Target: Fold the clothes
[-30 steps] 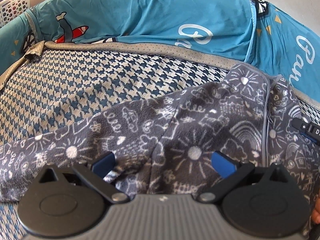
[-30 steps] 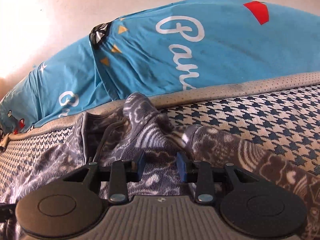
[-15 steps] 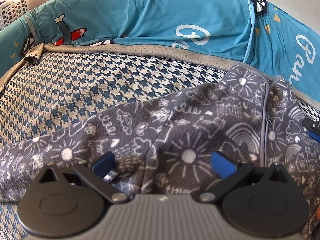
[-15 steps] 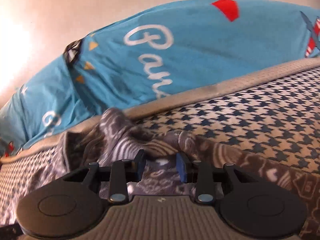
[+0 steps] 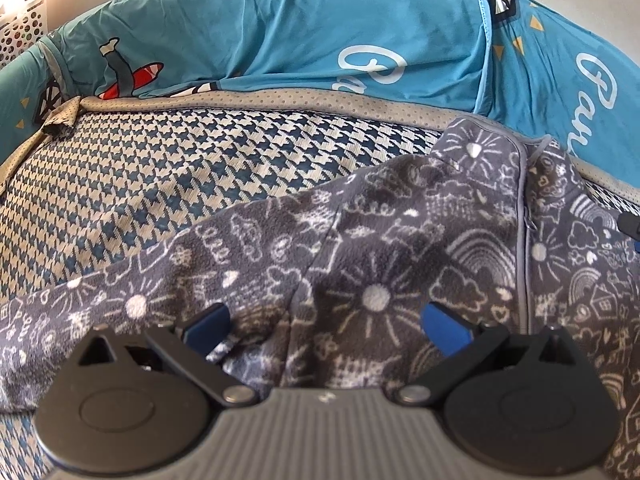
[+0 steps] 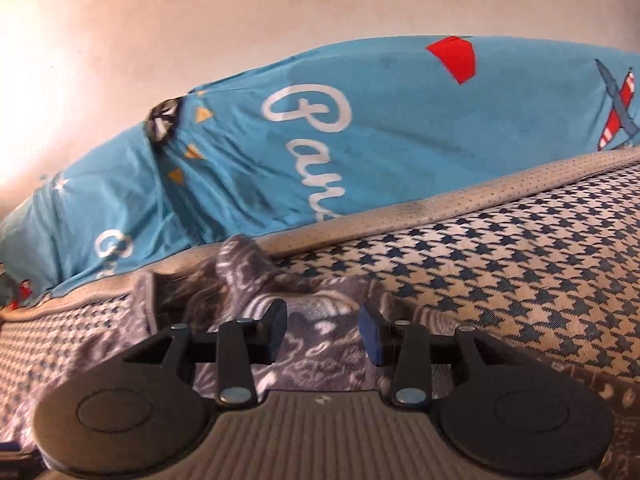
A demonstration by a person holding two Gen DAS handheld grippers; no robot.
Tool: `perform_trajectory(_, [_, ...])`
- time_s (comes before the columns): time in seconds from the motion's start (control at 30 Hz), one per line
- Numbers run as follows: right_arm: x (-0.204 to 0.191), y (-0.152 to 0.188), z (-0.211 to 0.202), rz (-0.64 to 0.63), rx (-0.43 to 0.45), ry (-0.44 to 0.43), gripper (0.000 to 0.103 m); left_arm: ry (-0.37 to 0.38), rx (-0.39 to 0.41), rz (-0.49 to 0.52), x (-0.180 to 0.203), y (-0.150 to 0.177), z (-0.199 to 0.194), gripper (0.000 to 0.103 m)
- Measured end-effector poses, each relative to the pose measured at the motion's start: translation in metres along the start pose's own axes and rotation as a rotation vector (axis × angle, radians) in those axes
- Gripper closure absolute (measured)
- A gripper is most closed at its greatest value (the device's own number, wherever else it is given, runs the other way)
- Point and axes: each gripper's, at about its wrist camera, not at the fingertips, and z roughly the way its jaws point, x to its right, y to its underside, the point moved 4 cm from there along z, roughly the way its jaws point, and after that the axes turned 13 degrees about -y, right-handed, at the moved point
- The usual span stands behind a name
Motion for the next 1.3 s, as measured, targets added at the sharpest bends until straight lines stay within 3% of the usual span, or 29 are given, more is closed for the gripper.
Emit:
perform_trajectory(0.3, [-0.033,0.031,-0.045,-0.108,-0.1,-0.124,0.061,0.064,0.044,0.033,-0.007,0.025,-0.02,0.0])
perform_trajectory(0.47, [-0.048,0.056,-0.068,-0.131,-0.166,-0.198,0.059,0.113,0.081,0.125,-0.004,0.052,-0.036,0.0])
perform_trajectory(0.63, [-0.052,0.086,-0.076,-0.172,-0.251,-0.155,0.059,0.145,0.099,0.195,0.002,0.071,-0.043,0.0])
perform_trajectory(0.83, [-0.041,0.115,-0.09,-0.193,-0.328,-0.079,0.058,0.104,0.086,0.271,0.004,0.087,-0.034,0.0])
perform_trajectory(0.93, [-0.037,0.122,-0.1,-0.228,-0.341,-0.067,0.058,0.118,0.052,0.242,-0.005,0.092,-0.026,0.0])
perform_trajectory(1.3, [-0.021,0.125,-0.126,-0.222,-0.335,-0.031,0.066,0.093,0.085,0.201,-0.049,0.106,-0.024,0.0])
